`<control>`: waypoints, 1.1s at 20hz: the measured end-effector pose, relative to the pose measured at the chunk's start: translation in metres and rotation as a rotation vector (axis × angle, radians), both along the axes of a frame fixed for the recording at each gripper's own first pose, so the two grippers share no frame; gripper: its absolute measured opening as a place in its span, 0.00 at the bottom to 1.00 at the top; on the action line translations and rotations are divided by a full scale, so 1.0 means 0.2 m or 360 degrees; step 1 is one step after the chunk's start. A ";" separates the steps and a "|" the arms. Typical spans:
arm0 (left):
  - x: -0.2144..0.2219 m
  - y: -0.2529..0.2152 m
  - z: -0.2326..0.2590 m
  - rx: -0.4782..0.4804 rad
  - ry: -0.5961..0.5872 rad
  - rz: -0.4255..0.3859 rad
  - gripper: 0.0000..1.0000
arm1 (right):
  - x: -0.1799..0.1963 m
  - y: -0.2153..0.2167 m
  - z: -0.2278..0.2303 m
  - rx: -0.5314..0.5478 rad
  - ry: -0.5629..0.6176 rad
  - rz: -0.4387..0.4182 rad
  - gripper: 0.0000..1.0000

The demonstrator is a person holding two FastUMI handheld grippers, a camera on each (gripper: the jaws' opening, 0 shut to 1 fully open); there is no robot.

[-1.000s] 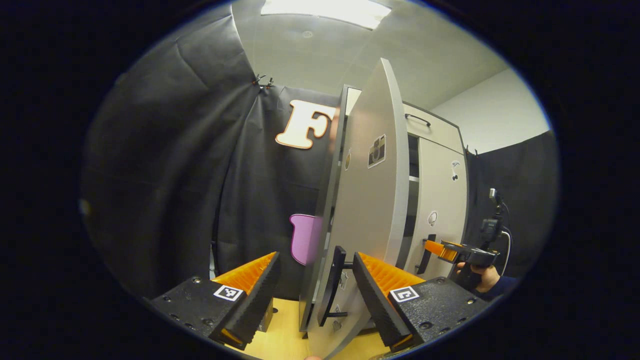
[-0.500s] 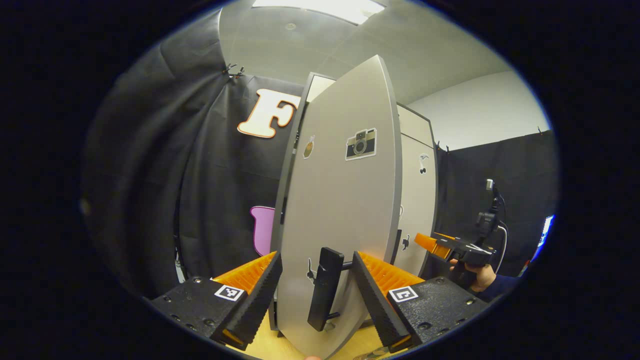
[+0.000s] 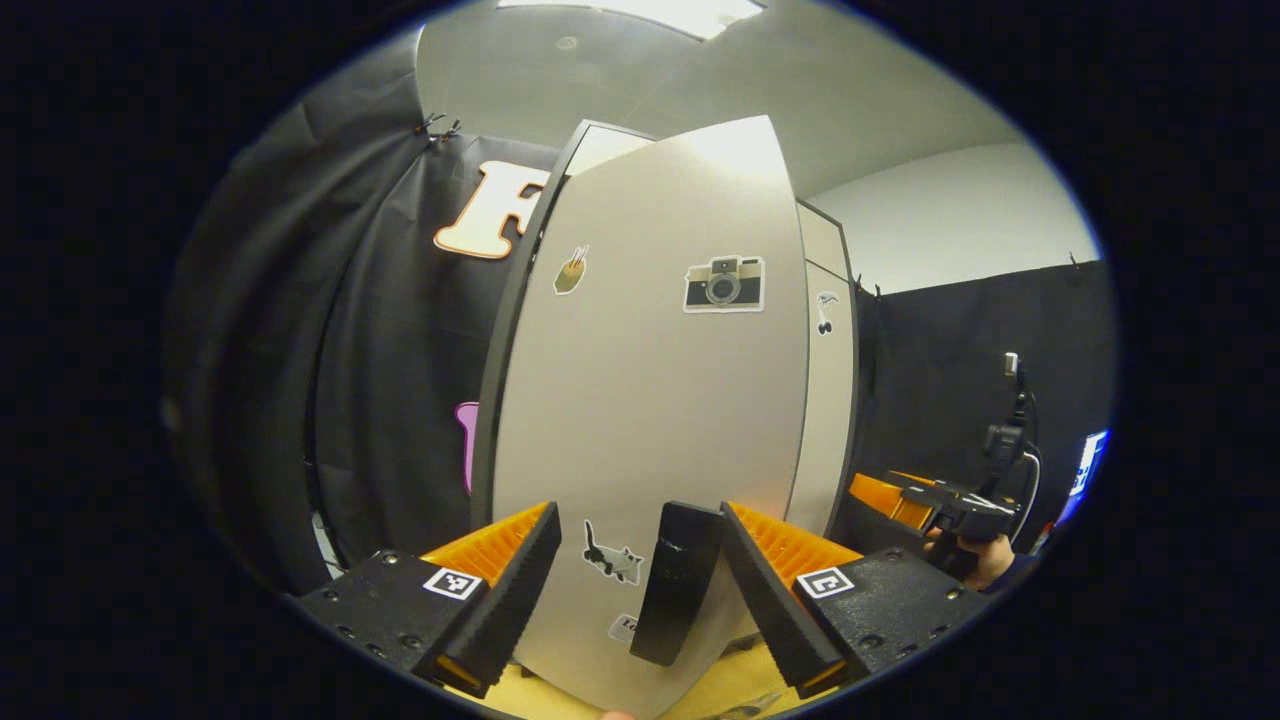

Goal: Grasp the bottle in the cabinet with the left hand and place it on the coaster, then close the right door with the right hand and the left door with the left hand.

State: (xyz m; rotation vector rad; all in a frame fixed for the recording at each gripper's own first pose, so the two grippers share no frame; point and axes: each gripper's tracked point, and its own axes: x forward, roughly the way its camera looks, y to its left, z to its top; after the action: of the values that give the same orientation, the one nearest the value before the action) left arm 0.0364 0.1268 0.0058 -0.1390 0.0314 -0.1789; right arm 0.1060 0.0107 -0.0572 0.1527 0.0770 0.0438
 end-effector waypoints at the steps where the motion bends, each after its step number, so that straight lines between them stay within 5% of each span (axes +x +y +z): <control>1: 0.00 -0.03 0.00 -0.0011 0.0005 -0.0005 0.99 | -0.01 -0.03 0.01 -0.0014 -0.0002 -0.0012 1.00; 22: 0.40 -0.33 -0.11 0.0048 0.0103 -0.0129 1.00 | -0.39 -0.67 0.09 -0.0187 -0.0015 -0.0336 1.00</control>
State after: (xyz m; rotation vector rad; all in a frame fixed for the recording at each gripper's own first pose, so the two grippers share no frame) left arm 0.1169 0.0615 -0.0166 -0.1134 0.1045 -0.2548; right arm 0.0276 -0.1234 -0.0382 0.0428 0.0535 -0.1701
